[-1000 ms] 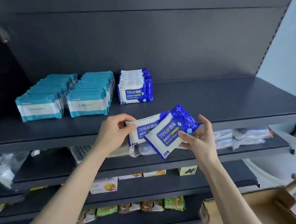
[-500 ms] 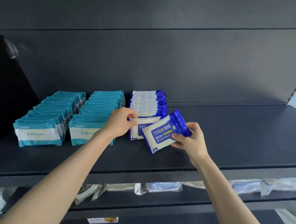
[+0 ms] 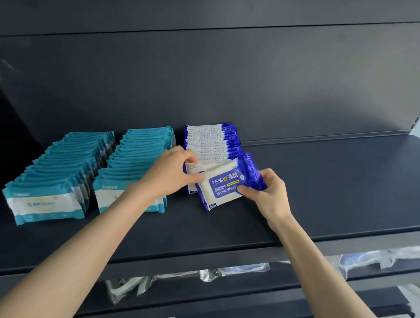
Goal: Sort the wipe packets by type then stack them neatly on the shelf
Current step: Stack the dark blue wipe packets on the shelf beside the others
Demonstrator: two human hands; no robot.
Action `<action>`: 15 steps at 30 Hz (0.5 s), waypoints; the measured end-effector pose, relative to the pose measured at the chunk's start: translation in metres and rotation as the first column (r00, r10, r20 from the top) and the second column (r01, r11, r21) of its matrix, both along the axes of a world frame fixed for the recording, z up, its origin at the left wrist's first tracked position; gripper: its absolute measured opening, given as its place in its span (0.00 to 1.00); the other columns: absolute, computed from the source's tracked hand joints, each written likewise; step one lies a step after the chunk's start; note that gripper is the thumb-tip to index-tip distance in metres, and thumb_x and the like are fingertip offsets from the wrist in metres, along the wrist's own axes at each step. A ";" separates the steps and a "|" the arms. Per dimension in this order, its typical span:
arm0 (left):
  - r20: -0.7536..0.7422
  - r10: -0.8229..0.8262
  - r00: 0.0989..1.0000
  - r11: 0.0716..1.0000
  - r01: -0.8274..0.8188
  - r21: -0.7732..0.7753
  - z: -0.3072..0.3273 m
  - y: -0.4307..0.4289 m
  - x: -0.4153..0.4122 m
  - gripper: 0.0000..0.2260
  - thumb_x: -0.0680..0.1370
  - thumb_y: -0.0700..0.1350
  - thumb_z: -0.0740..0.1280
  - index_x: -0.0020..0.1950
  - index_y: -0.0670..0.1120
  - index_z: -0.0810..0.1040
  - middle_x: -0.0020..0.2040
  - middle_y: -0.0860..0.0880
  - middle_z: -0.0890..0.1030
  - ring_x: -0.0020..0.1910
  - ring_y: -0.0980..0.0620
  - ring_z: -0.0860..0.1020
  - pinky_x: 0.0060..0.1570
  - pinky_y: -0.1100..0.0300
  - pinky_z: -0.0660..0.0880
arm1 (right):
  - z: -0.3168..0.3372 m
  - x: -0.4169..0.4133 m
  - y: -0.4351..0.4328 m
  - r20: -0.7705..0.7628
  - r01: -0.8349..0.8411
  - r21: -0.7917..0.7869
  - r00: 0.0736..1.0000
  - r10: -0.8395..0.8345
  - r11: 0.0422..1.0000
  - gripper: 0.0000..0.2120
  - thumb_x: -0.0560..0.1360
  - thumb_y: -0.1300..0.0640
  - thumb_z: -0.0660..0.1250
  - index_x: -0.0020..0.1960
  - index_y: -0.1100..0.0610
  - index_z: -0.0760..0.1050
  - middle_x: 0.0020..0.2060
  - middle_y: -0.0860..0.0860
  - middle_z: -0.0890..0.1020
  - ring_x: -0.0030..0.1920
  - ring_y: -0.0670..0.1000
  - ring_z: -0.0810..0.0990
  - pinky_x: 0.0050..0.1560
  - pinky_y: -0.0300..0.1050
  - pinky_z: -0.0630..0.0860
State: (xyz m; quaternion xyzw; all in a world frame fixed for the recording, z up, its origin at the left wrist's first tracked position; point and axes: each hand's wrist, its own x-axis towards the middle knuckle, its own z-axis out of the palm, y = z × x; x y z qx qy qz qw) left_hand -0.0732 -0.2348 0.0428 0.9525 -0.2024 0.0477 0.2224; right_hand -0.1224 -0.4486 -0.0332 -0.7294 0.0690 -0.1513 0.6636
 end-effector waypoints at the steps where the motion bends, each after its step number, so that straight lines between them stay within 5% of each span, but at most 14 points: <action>1: 0.010 -0.009 1.000 1.000 0.009 0.029 0.000 0.000 -0.002 0.21 0.71 0.54 0.73 0.60 0.47 0.76 0.53 0.55 0.71 0.53 0.56 0.70 0.51 0.61 0.67 | -0.001 0.001 0.004 -0.002 0.010 -0.031 1.000 -0.010 0.999 0.14 0.66 0.67 0.76 0.40 0.56 0.72 0.37 0.50 0.81 0.37 0.48 0.79 0.42 0.44 0.77; 4: 0.062 -0.027 0.998 0.994 0.020 0.107 -0.001 0.000 -0.004 0.23 0.71 0.54 0.73 0.62 0.47 0.73 0.58 0.53 0.71 0.52 0.57 0.68 0.52 0.58 0.69 | -0.001 0.004 0.013 -0.007 0.025 -0.138 1.000 -0.026 0.990 0.17 0.65 0.64 0.77 0.37 0.56 0.68 0.33 0.48 0.79 0.30 0.39 0.75 0.34 0.34 0.72; 7: 0.114 -0.042 0.993 0.987 0.024 0.158 -0.002 -0.001 -0.004 0.22 0.71 0.54 0.73 0.61 0.48 0.72 0.57 0.52 0.71 0.51 0.55 0.69 0.48 0.57 0.70 | -0.001 0.006 0.019 -0.012 0.053 -0.251 0.998 -0.058 0.967 0.20 0.66 0.63 0.78 0.36 0.56 0.65 0.31 0.46 0.76 0.29 0.41 0.72 0.29 0.30 0.67; 12: 0.244 -0.094 0.965 0.960 0.023 0.280 -0.005 -0.001 0.000 0.21 0.74 0.56 0.69 0.62 0.46 0.72 0.58 0.50 0.73 0.57 0.51 0.71 0.52 0.57 0.69 | 0.001 0.012 0.020 -0.057 0.073 -0.491 0.992 -0.116 0.868 0.20 0.66 0.52 0.78 0.41 0.57 0.67 0.42 0.50 0.74 0.46 0.53 0.75 0.41 0.45 0.72; 15: 0.334 -0.132 0.933 0.932 0.002 0.362 -0.009 -0.001 0.001 0.21 0.75 0.56 0.68 0.61 0.44 0.73 0.58 0.48 0.74 0.57 0.48 0.71 0.57 0.54 0.68 | 0.002 0.015 0.020 -0.040 0.099 -0.558 0.988 -0.146 0.824 0.25 0.65 0.51 0.79 0.51 0.58 0.68 0.50 0.49 0.70 0.54 0.53 0.72 0.46 0.45 0.70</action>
